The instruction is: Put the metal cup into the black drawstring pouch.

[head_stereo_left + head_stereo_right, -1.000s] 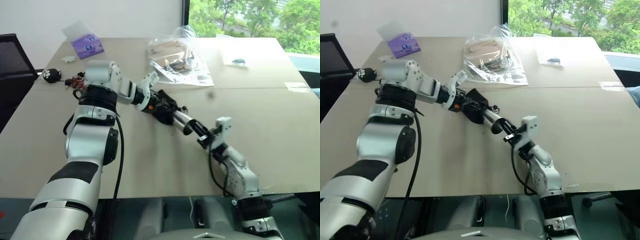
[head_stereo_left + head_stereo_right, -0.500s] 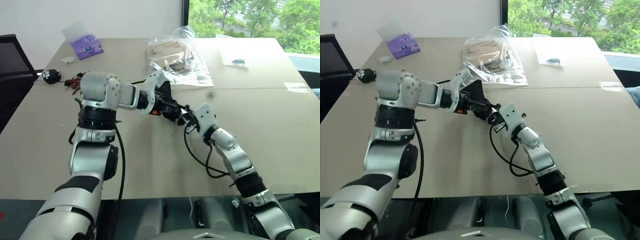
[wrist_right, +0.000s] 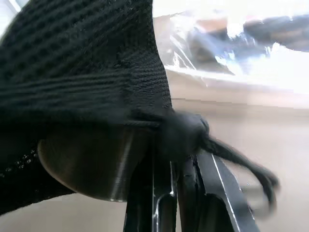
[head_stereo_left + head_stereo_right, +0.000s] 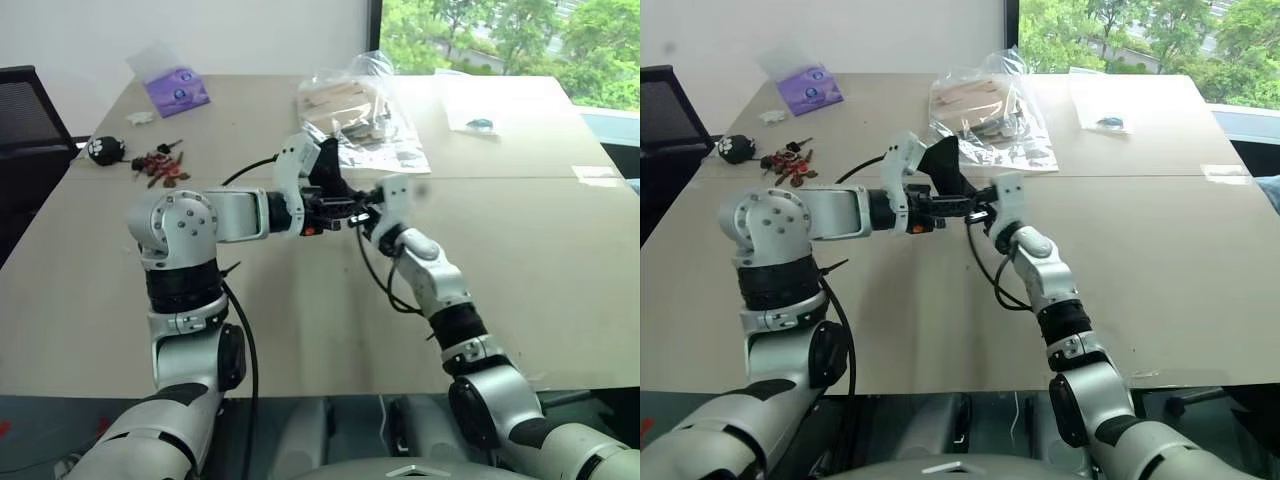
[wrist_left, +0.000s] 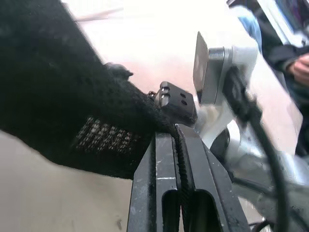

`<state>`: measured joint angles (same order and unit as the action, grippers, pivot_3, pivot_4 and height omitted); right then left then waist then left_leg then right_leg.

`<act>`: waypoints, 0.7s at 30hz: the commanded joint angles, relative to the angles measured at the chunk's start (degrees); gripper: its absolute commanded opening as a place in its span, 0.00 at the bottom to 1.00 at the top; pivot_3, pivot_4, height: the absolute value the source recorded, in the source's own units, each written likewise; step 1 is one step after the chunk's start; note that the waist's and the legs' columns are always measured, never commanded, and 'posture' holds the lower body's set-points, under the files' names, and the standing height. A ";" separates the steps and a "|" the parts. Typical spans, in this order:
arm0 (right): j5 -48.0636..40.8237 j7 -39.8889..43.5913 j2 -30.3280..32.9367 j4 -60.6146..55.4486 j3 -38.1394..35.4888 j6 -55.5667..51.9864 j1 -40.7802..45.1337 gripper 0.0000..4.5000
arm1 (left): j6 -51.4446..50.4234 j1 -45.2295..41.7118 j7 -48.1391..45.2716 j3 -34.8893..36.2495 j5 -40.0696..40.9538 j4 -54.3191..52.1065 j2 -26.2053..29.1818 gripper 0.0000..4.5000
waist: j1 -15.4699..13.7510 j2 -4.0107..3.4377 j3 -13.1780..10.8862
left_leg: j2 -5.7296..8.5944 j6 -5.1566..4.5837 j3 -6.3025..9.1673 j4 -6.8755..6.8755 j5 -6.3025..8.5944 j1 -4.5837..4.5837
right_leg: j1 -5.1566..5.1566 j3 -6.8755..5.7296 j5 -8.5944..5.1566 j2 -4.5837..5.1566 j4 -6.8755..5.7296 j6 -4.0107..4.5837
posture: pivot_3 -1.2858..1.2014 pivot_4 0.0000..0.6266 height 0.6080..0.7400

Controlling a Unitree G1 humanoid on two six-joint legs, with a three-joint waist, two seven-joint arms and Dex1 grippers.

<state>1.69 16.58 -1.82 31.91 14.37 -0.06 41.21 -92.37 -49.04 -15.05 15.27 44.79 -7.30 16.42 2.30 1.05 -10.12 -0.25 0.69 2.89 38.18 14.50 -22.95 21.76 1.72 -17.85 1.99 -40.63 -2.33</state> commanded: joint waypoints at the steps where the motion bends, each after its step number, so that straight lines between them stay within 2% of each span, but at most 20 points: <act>1: 15.53 -3.70 3.32 7.56 11.48 13.01 1.61 0.01 | -0.13 -1.53 -0.51 1.37 9.04 -5.69 -4.58 0.00 | 0.00 0.01 -0.01 | 0.00 0.00 -0.03 -0.03 0.00 0.00 | 0.02 0.03 0.00 0.00 0.00 0.00 | 0.52 0.24 1.00; 4: 12.80 -1.80 1.56 10.43 9.18 15.62 2.07 0.01 | -0.13 -1.25 0.82 2.25 10.93 -6.78 -5.59 0.00 | 0.42 0.14 -0.06 | -0.09 0.02 0.00 -0.02 -0.01 -0.02 | 0.01 0.00 0.00 -0.01 0.01 0.00 | 0.52 0.24 1.00; 8: -12.08 6.17 -8.34 4.12 -6.74 -4.80 1.53 0.01 | -0.13 -1.11 1.86 2.76 12.31 -7.28 -6.50 0.00 | 1.53 0.15 -0.07 | -0.29 0.07 -0.02 -0.07 0.00 -0.01 | 0.00 0.03 0.01 0.00 0.04 0.01 | 0.52 0.24 1.00; 10: -7.44 5.30 -6.83 3.65 -4.89 -2.22 2.48 0.01 | -0.13 -0.89 2.21 2.78 12.80 -7.25 -6.69 0.00 | 1.11 0.07 -0.12 | -0.24 0.10 0.04 -0.15 -0.01 -0.01 | 0.01 -0.01 0.01 0.03 0.03 0.01 | 0.52 0.24 1.00; 11: 0.17 3.61 -3.81 4.89 -0.05 2.90 3.11 0.01 | -0.13 -0.75 2.36 2.80 12.89 -7.14 -6.75 0.00 | 0.87 0.08 -0.11 | -0.20 0.10 0.07 -0.13 -0.02 0.00 | 0.01 -0.06 0.00 0.04 0.05 0.01 | 0.52 0.24 1.00; 13: 5.56 2.95 -1.43 6.13 3.35 7.91 3.46 0.01 | -0.13 -0.54 2.52 2.78 12.36 -7.19 -6.73 0.00 | 0.39 0.08 -0.12 | -0.02 0.08 0.08 -0.13 -0.02 -0.01 | 0.01 -0.07 0.00 0.01 0.09 0.01 | 0.52 0.24 1.00; 17: 6.76 4.03 0.14 3.71 2.82 8.91 3.01 0.01 | 0.55 0.23 1.74 2.81 9.60 -7.59 -5.32 0.00 | 0.22 0.08 -0.11 | -0.06 0.08 0.07 -0.16 -0.02 -0.01 | 0.00 -0.05 0.00 -0.02 0.14 0.01 | 0.52 0.24 1.00; 19: 5.05 4.65 0.34 -0.11 0.89 4.61 1.59 0.01 | 2.71 1.16 1.04 1.89 7.41 -6.54 -3.12 0.00 | 0.23 0.08 -0.11 | -0.09 0.09 0.07 -0.17 -0.02 -0.02 | 0.01 -0.06 0.00 -0.01 0.15 0.01 | 0.52 0.24 1.00; 21: 1.02 8.85 1.42 -6.02 -0.69 -0.45 -0.17 0.01 | 5.41 2.31 -0.64 0.28 5.75 -5.70 -0.49 0.00 | 0.30 0.08 -0.11 | -0.11 0.09 0.06 -0.20 -0.02 -0.01 | 0.01 -0.04 0.00 -0.01 0.16 0.01 | 0.52 0.24 1.00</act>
<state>5.78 21.08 -0.34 31.90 13.27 4.96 42.44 -90.71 -46.62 -11.17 18.01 49.41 -10.32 14.99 2.61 1.14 -10.23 -0.36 0.78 2.94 37.95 14.48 -22.96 21.77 1.69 -17.84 1.98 -40.43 -2.32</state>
